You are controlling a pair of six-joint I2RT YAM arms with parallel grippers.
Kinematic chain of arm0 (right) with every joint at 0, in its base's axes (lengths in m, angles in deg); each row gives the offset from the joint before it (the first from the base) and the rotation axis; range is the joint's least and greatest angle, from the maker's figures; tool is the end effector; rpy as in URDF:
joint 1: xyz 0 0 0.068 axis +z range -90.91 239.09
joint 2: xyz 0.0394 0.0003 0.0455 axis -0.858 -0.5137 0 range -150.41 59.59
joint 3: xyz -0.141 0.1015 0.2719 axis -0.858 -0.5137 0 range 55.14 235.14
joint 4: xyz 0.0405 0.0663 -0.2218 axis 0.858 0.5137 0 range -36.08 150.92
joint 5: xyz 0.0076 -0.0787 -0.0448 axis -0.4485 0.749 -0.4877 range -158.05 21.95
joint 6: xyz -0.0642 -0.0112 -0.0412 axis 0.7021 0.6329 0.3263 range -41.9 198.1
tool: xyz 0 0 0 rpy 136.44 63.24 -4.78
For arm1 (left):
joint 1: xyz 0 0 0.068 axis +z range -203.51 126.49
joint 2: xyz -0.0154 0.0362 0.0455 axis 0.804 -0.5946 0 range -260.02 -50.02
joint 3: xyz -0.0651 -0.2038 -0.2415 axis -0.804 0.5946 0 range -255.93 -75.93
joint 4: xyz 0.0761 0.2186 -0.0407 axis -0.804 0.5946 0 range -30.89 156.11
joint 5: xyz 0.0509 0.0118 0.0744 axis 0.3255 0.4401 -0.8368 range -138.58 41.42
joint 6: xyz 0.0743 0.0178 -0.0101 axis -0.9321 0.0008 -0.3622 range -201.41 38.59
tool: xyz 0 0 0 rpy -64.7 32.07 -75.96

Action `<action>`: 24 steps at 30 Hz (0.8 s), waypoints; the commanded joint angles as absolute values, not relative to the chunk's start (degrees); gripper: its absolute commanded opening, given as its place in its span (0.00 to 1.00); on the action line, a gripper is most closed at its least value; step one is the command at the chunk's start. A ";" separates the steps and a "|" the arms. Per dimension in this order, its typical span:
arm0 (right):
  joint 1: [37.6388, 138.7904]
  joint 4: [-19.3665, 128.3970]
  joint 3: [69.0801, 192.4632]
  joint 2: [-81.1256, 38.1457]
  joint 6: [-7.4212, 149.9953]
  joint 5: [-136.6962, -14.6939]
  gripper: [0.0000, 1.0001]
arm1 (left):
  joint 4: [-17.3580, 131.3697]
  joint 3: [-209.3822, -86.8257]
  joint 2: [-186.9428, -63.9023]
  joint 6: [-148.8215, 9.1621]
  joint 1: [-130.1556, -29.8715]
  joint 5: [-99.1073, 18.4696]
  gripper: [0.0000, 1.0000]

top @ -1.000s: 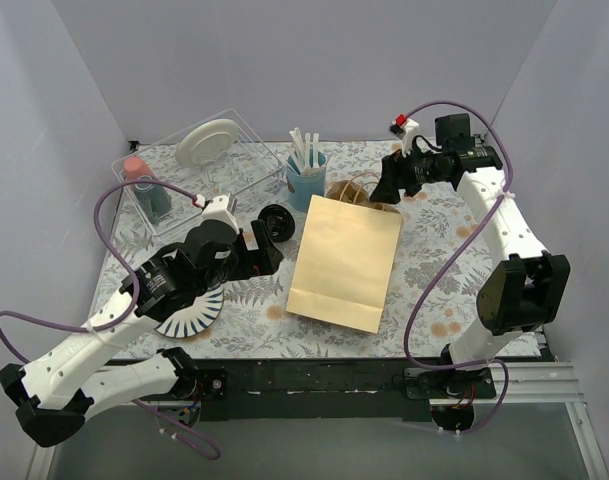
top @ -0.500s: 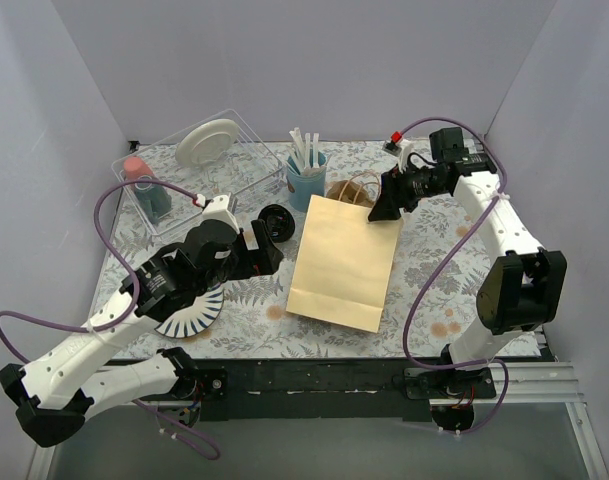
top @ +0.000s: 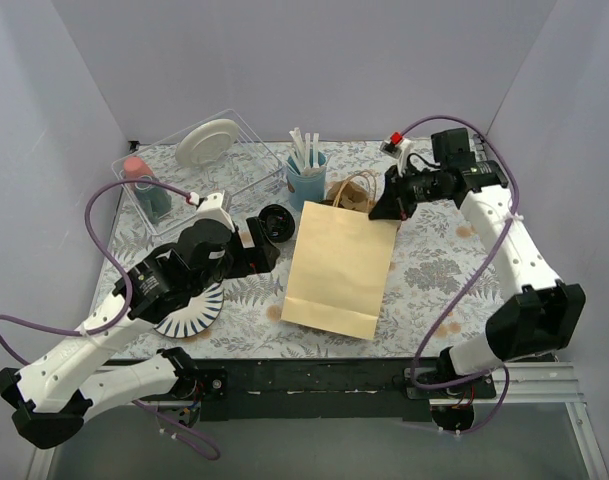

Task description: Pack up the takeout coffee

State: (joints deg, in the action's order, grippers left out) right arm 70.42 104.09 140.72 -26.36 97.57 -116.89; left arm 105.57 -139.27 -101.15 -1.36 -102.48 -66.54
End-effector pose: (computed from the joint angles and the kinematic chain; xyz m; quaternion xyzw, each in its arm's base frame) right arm 0.2738 0.1053 0.3962 -0.3621 0.7893 0.3663 0.3343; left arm 0.1032 -0.0877 0.3866 -0.3042 0.8217 -0.3574 0.3233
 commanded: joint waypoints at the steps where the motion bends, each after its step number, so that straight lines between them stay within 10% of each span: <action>1: 81.12 103.58 139.34 -17.59 96.03 -109.30 0.01 | 108.85 -145.01 -102.92 -0.29 -102.65 -70.54 0.93; 24: 104.35 81.69 117.36 11.34 84.08 -83.52 0.01 | 102.97 -151.97 -110.13 0.69 -102.73 -66.61 0.85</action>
State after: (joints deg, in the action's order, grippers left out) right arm 103.03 86.96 117.40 10.34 86.24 -85.27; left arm 107.36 -152.27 -109.92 3.52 -102.48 -69.70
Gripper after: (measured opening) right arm 0.023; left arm 0.850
